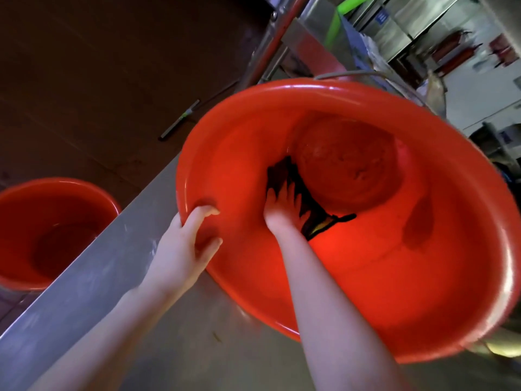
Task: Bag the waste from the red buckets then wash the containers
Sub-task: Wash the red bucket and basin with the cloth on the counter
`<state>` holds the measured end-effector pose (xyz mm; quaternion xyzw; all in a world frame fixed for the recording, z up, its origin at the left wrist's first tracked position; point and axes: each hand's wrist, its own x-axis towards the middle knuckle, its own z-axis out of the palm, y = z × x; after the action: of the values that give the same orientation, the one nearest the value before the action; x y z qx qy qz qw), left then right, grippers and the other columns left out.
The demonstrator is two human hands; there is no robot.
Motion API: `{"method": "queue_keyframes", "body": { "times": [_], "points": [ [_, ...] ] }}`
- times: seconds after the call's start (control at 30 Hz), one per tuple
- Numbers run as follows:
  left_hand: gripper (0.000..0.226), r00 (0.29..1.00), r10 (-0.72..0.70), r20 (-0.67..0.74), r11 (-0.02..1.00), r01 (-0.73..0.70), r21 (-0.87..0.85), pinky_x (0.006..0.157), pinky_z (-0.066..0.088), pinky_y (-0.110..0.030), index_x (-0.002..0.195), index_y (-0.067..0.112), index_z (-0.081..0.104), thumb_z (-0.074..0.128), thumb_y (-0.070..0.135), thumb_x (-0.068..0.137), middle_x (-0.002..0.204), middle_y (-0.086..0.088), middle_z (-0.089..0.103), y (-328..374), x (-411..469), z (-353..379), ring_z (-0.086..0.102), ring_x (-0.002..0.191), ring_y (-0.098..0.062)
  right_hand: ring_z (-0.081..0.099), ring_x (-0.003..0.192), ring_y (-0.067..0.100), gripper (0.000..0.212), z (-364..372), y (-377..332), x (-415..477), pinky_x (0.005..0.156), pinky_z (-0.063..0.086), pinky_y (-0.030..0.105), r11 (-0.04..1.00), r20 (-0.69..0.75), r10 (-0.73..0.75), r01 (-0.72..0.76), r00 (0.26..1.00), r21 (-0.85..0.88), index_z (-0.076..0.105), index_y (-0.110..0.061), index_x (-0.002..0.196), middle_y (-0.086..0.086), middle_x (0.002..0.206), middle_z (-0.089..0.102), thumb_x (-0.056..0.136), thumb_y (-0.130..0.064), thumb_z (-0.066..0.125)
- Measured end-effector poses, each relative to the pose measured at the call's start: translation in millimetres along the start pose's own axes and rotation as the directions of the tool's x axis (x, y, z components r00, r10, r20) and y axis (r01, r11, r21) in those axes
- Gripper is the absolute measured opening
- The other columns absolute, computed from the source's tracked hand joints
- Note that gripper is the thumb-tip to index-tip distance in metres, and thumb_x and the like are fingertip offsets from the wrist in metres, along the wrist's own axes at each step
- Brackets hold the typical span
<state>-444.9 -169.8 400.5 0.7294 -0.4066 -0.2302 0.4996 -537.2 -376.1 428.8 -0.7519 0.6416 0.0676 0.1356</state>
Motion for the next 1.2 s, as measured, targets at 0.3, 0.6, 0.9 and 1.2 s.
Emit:
{"method": "queue_keyframes", "body": {
  "times": [0.3, 0.6, 0.9, 1.2],
  "points": [
    [0.05, 0.998, 0.056, 0.003, 0.998, -0.056, 0.001, 0.089, 0.048, -0.03, 0.126, 0.034, 0.043, 0.07, 0.02, 0.087, 0.127, 0.005, 0.051, -3.3, -1.1, -1.7, 0.055, 0.109, -0.016, -0.007, 0.149, 0.014, 0.055, 37.2, 23.4, -138.6, 0.116, -0.002, 0.055, 0.923, 0.052, -0.335, 0.339, 0.941, -0.183, 0.015, -0.038, 0.151, -0.013, 0.161, -0.009, 0.098, -0.054, 0.016],
    [0.049, 0.999, 0.049, -0.023, 0.998, -0.05, -0.049, 0.078, 0.052, -0.025, 0.126, 0.047, 0.04, 0.066, 0.028, 0.089, 0.126, 0.011, 0.046, -1.2, -3.3, -1.6, 0.056, 0.092, -0.006, -0.002, 0.149, 0.019, 0.055, -0.2, -24.6, 10.9, 0.117, -0.001, 0.055, 0.98, 0.009, 0.023, -0.024, 1.0, 0.198, 0.01, -0.029, 0.154, -0.007, 0.163, 0.0, 0.103, -0.041, 0.024],
    [0.05, 0.897, 0.329, -0.294, 0.93, -0.254, 0.266, 0.07, 0.046, -0.027, 0.143, 0.037, 0.039, 0.055, 0.035, 0.095, 0.114, -0.001, 0.036, 28.7, 33.1, -44.7, 0.05, 0.076, -0.013, -0.003, 0.149, 0.017, 0.057, 5.7, -3.8, 18.2, 0.116, -0.005, 0.054, 0.993, -0.006, -0.069, 0.069, 0.998, 0.1, 0.001, -0.033, 0.153, -0.009, 0.162, -0.002, 0.102, -0.047, 0.021],
    [0.069, 0.937, -0.212, -0.28, 0.976, 0.185, -0.119, 0.074, 0.041, -0.024, 0.133, 0.046, 0.03, 0.068, 0.015, 0.085, 0.129, 0.002, 0.045, 26.0, -22.3, 27.9, 0.046, 0.081, 0.004, 0.0, 0.149, 0.015, 0.055, 21.0, 32.4, -119.9, 0.117, -0.001, 0.057, 0.95, -0.03, -0.232, 0.22, 0.972, -0.219, 0.004, -0.039, 0.152, -0.014, 0.162, 0.001, 0.1, -0.048, 0.021]
  ]
}}
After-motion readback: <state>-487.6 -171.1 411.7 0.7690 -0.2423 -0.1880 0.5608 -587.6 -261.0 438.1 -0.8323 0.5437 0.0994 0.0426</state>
